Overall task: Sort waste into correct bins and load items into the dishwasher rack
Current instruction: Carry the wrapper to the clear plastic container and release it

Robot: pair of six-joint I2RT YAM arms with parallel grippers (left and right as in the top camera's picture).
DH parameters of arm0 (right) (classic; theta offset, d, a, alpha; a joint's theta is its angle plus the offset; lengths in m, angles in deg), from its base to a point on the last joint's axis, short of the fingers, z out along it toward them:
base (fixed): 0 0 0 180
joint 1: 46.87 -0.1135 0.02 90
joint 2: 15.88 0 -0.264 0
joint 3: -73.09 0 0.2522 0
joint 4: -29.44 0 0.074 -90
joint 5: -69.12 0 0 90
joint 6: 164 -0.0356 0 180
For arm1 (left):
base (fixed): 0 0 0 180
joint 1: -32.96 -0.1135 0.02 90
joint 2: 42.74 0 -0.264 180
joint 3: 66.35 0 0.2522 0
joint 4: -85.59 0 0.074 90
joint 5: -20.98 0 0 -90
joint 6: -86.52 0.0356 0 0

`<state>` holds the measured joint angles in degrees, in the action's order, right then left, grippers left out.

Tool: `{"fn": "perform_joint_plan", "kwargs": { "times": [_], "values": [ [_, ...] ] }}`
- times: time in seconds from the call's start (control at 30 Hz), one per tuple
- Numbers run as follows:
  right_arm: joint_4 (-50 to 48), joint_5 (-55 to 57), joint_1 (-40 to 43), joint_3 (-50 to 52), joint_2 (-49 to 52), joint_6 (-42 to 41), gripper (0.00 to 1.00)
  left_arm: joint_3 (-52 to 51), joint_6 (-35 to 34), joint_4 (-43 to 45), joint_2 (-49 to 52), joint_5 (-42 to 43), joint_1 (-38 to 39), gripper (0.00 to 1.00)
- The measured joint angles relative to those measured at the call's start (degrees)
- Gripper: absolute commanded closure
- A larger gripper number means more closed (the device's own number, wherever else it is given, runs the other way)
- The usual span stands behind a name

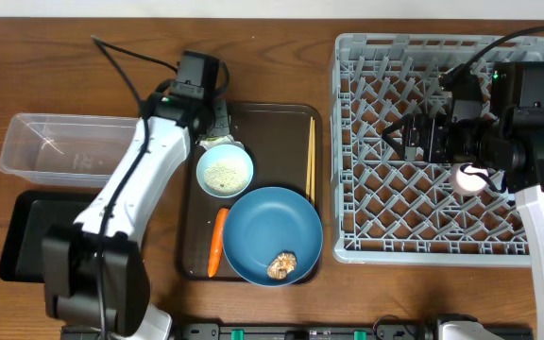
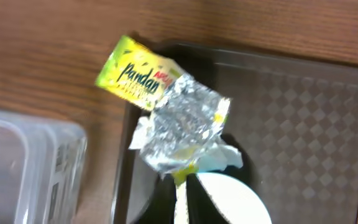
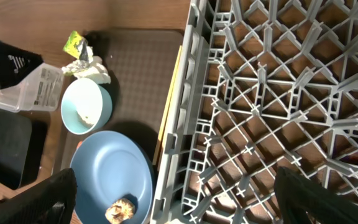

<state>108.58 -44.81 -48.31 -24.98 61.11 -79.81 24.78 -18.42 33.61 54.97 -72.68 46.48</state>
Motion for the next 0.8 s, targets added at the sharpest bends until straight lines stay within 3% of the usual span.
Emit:
{"fn": "perform_joint_plan", "kwargs": {
  "times": [0.17,0.43,0.5,0.57,0.8],
  "values": [
    [0.0,0.0,0.0,0.0,0.0,0.0,0.05,0.0,0.0,-0.3,2.5,-1.0,0.0,0.48],
    [0.0,0.0,0.0,0.0,0.0,0.0,0.05,-0.2,-1.2,1.7,11.2,-1.2,0.0,0.43],
    [0.0,0.0,0.0,0.0,0.0,0.0,0.05,-0.3,-1.6,2.4,12.1,-1.2,0.0,0.58],
    [0.0,0.0,0.0,0.0,0.0,0.0,0.05,-0.3,-1.8,2.8,12.2,-1.2,0.0,0.94],
    [0.0,0.0,0.0,0.0,0.0,0.0,0.05,-0.3,-1.7,0.2,11.3,-1.2,-0.2,0.94]
  ]
}}
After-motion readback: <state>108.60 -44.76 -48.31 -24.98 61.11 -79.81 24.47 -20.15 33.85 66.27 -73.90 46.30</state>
